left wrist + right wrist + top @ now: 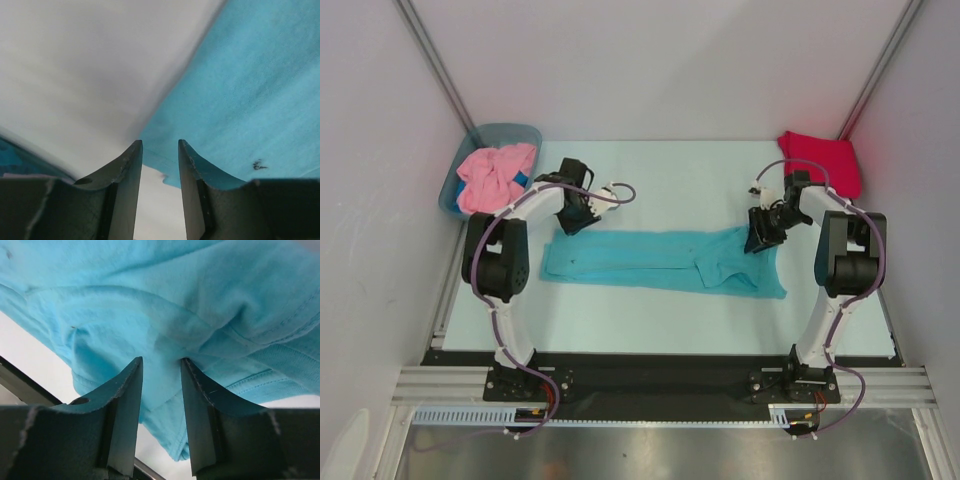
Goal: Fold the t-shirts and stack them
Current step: Fold the tshirt
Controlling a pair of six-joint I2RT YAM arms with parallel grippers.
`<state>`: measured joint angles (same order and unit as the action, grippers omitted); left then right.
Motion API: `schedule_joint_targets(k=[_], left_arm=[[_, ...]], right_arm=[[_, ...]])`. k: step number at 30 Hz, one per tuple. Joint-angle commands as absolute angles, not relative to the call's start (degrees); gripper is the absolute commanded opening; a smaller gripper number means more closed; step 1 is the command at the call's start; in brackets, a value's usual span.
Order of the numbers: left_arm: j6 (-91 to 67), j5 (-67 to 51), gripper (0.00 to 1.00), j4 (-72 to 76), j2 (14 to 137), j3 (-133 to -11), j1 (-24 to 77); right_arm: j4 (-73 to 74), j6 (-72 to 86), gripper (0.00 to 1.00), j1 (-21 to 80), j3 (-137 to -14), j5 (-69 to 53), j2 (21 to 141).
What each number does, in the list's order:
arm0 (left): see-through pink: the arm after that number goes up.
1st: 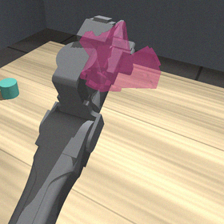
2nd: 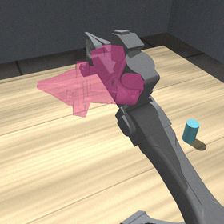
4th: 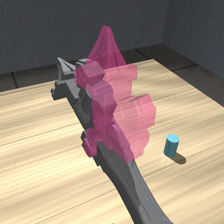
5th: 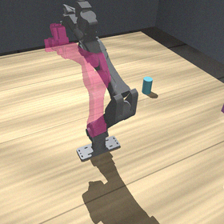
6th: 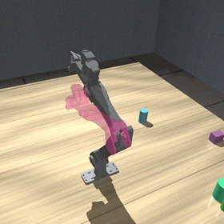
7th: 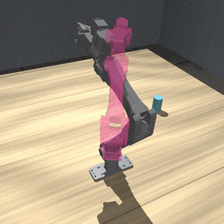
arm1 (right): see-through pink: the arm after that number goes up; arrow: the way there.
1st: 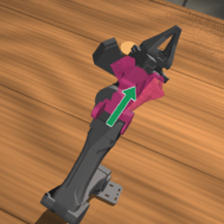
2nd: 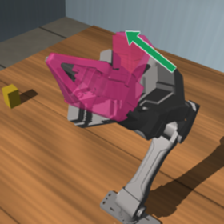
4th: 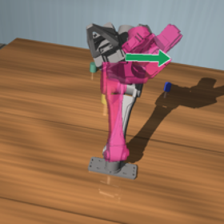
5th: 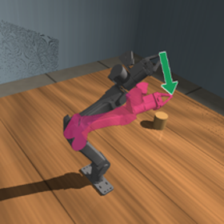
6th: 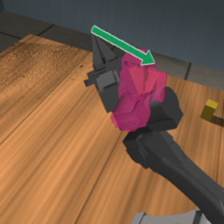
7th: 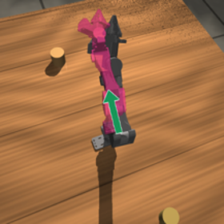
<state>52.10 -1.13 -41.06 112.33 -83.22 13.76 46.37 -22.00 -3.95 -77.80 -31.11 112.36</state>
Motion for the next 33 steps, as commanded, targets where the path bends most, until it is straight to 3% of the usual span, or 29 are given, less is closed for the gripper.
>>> schedule_joint_targets(k=[1,6,13,17,25,33], left_arm=[[52.6,-3.0,0.4,-40.3,111.6,-83.6,14.2],[49.0,-6.2,0.36,-41.5,112.3,-84.5,14.2],[44.1,-11.5,0.4,-44.8,111.2,-84.0,12.0],[44.1,-11.0,0.3,-45.3,111.3,-82.8,11.2],[43.8,-8.8,0.29,-45.2,113.8,-83.0,9.3],[43.4,-3.6,0.14,-44.1,119.2,-83.7,9.1]], right_arm=[[43.3,-19.3,0.41,-4.0,-79.6,-34.2,111.5],[44.2,-20.6,0.42,-4.3,-80.5,-32.3,110.4],[44.8,-20.7,0.45,-5.2,-81.2,-31.3,109.0],[44.8,-20.2,0.45,-5.7,-81.6,-31.2,109.1],[44.9,-19.6,0.45,-6.0,-81.6,-30.8,108.4],[45.4,-19.8,0.47,-6.3,-81.4,-30.8,108.1]])
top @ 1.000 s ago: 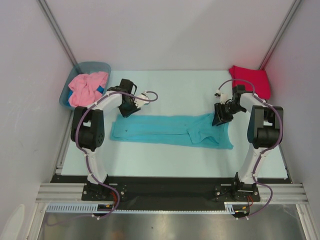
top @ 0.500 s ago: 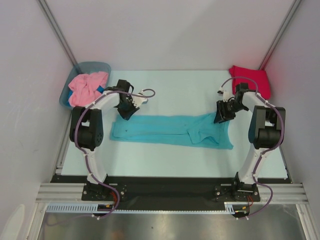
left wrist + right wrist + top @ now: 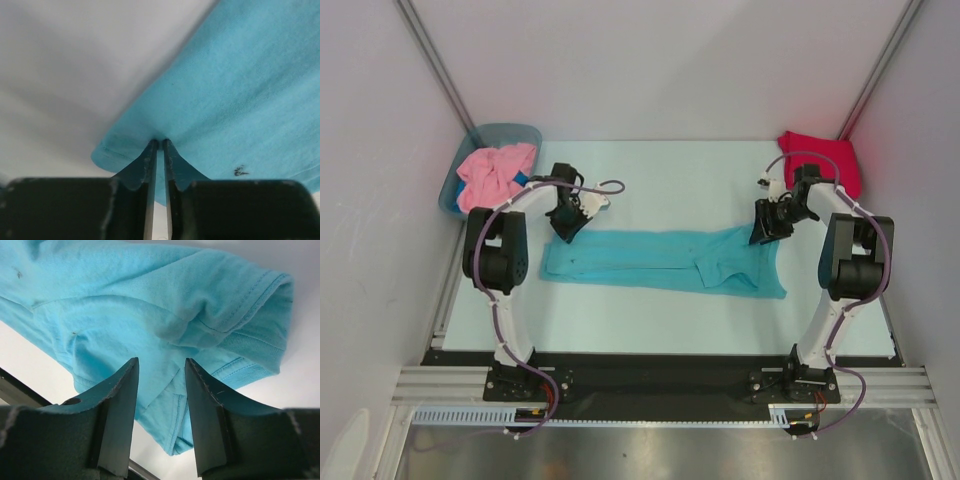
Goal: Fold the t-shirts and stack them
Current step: Fold the tshirt
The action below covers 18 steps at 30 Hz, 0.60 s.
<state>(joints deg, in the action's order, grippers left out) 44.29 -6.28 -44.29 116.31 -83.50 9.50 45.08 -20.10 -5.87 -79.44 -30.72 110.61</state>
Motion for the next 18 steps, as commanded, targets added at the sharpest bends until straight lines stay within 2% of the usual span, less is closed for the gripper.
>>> schedule_joint_targets(k=[1,4,5,18], left_arm=[[43.2,-2.7,0.11,-43.9,119.6,-83.9,9.1],[42.9,-0.2,0.01,-43.2,121.5,-84.4,9.1],[43.0,-0.1,0.0,-43.2,121.7,-84.5,9.1],[42.6,8.3,0.0,-40.3,122.5,-82.3,9.1]], right_arm=[[45.4,-19.7,0.48,-6.3,-81.4,-30.9,108.2],[45.5,-19.6,0.49,-6.3,-81.3,-31.6,108.5],[45.6,-19.7,0.49,-6.3,-81.1,-31.6,108.5],[46.0,-21.1,0.49,-8.0,-78.6,-31.6,108.1]])
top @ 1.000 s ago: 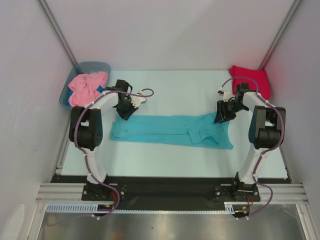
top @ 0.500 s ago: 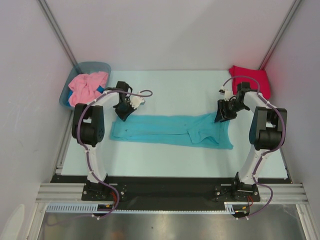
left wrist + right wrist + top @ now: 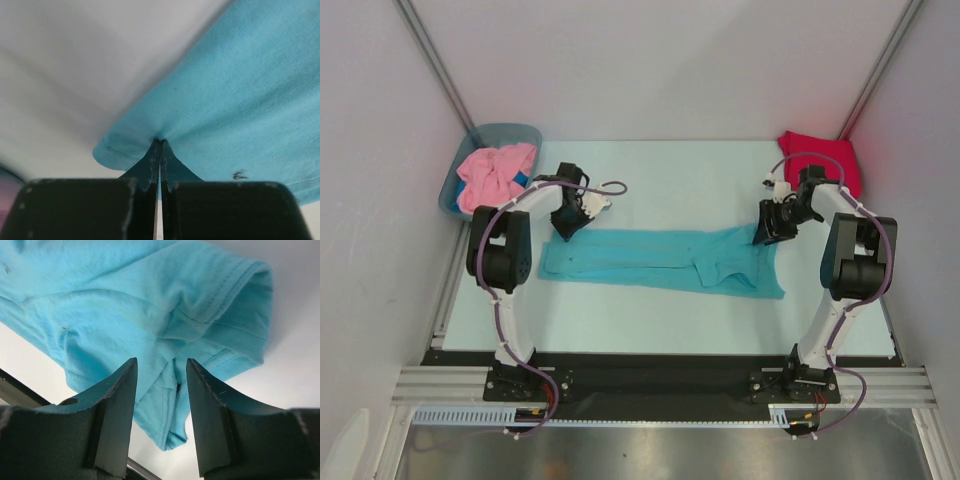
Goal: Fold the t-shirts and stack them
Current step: Fold the tshirt
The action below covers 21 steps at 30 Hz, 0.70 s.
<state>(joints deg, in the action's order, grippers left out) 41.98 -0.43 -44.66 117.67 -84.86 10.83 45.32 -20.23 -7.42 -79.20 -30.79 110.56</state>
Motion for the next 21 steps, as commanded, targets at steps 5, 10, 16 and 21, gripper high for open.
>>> schedule_joint_targets(k=[5,10,16,21], left_arm=[[41.3,9.9,0.0,-40.4,123.3,-83.3,9.2],[41.0,10.2,0.0,-40.5,123.2,-83.7,9.2],[40.4,9.8,0.0,-40.7,122.7,-83.8,9.3],[40.3,9.7,0.0,-40.8,122.1,-84.1,9.3]], right_arm=[[46.4,-21.4,0.48,-8.3,-77.9,-32.4,107.6],[46.7,-21.2,0.48,-8.3,-77.7,-33.8,107.8],[45.7,-20.5,0.46,-7.7,-77.4,-35.2,109.6],[44.2,-19.6,0.45,-7.2,-77.0,-37.3,110.8]])
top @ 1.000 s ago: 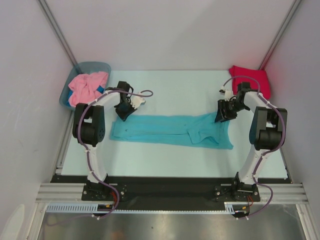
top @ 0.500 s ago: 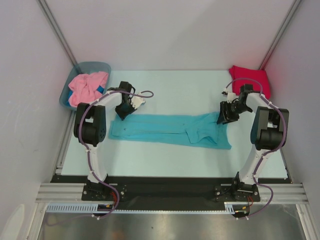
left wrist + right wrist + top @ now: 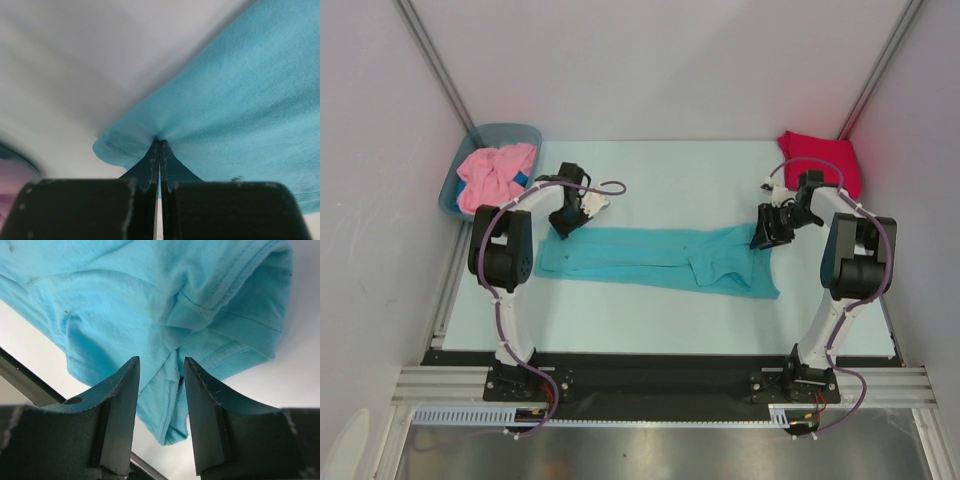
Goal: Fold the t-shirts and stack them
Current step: Fold the tshirt
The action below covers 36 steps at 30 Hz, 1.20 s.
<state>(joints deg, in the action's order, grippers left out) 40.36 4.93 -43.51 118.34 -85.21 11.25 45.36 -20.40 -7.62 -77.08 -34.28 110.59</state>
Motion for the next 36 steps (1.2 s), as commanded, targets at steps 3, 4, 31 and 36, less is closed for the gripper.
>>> schedule_joint_targets(k=[3,4,31,36], left_arm=[[40.4,9.7,0.0,-40.9,121.9,-84.2,9.4],[40.3,9.8,0.0,-40.8,121.8,-84.4,9.4],[40.5,10.1,0.0,-41.7,121.9,-86.0,11.4],[40.8,10.3,0.0,-41.6,121.9,-86.0,11.4]], right_arm=[[43.7,-19.4,0.45,-6.8,-77.3,-38.2,112.2],[43.7,-19.5,0.45,-6.7,-77.5,-38.1,112.7],[41.9,-18.6,0.0,-6.3,-77.9,-37.3,114.5],[43.0,-19.1,0.0,-7.6,-79.0,-36.4,112.2]])
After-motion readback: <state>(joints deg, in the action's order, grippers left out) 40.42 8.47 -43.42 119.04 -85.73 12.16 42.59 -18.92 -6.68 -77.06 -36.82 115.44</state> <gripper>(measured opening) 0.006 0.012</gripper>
